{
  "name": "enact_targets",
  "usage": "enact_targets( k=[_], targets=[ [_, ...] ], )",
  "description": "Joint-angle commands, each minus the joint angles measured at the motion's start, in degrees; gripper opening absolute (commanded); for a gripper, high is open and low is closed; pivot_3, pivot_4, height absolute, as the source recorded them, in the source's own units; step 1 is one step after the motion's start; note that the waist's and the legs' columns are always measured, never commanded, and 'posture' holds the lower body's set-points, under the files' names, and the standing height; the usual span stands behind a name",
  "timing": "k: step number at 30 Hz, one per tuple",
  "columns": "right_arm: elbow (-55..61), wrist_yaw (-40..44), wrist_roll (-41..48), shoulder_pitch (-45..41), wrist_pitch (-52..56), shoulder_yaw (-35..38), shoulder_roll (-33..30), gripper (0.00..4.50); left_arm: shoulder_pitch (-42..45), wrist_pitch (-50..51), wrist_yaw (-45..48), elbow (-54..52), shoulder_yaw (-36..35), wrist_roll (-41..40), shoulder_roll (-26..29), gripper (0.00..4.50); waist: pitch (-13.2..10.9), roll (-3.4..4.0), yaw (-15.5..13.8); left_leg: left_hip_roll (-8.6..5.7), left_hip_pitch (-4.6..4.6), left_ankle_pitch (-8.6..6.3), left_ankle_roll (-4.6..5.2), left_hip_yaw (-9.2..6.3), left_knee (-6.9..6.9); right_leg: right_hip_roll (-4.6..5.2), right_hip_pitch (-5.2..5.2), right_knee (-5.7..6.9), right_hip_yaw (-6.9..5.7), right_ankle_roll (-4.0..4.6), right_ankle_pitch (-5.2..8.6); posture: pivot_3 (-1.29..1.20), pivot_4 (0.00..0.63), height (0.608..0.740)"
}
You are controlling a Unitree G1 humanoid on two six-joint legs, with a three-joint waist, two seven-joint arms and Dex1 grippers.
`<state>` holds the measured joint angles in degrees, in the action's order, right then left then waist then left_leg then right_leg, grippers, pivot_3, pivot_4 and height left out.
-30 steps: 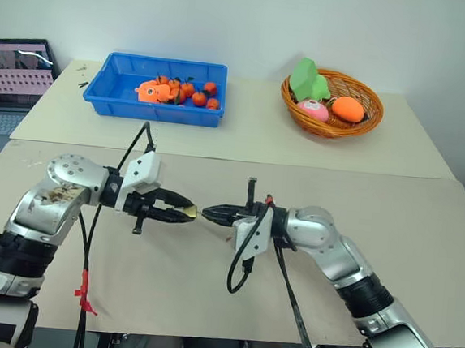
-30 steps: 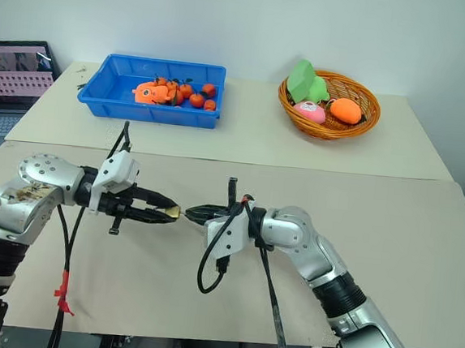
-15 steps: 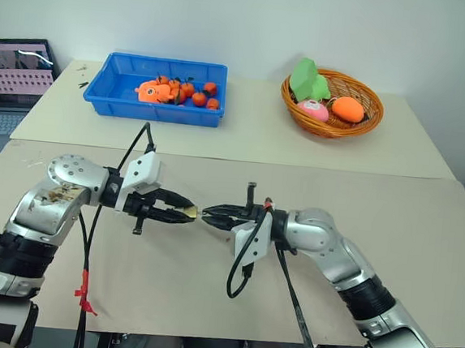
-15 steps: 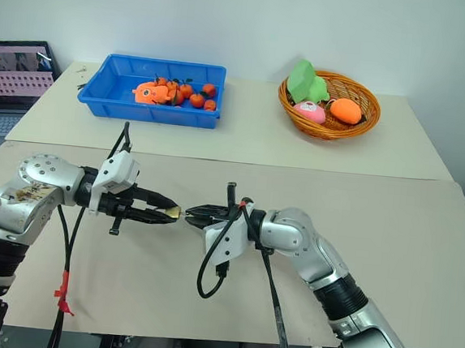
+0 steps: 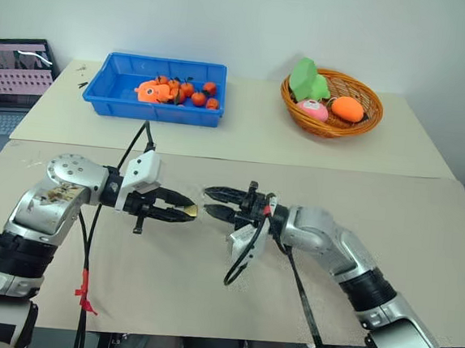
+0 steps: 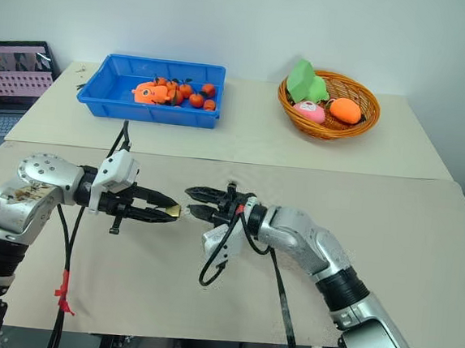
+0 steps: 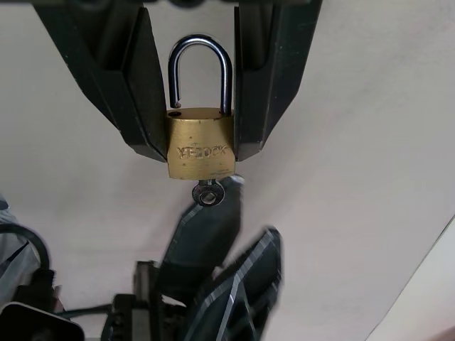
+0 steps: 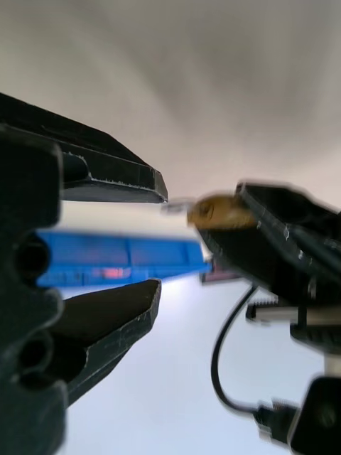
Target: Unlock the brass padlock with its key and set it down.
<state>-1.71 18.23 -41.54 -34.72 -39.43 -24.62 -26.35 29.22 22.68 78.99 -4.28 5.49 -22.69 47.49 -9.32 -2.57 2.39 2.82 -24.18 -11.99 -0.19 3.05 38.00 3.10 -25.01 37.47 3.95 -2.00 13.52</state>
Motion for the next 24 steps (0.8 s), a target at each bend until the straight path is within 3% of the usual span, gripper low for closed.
enact_targets(
  k=[1,24],
  targets=[
    [1.68,-4.03,-2.81,-0.86,-3.19,0.15,-0.17,2.16,1.1,-0.14,0.03,-1.63,-1.89,-1.12,0.87,0.81,0.0,0.0,0.0,0.0,0.0,0.0,0.0,0.0,0.0,0.0,0.0,0.02,0.0,0.0,0.0,0.0,0.15,0.74],
    [-0.2,-2.13,-4.84,-3.36,-8.08,-6.1,1.2,2.16,1.6,-0.39,-0.24,-1.25,-1.78,-0.75,0.47,0.81,0.0,0.0,0.11,0.0,0.03,0.0,0.0,-0.02,0.06,0.0,0.01,0.1,0.01,0.02,0.01,0.0,0.15,0.74]
  ],
)
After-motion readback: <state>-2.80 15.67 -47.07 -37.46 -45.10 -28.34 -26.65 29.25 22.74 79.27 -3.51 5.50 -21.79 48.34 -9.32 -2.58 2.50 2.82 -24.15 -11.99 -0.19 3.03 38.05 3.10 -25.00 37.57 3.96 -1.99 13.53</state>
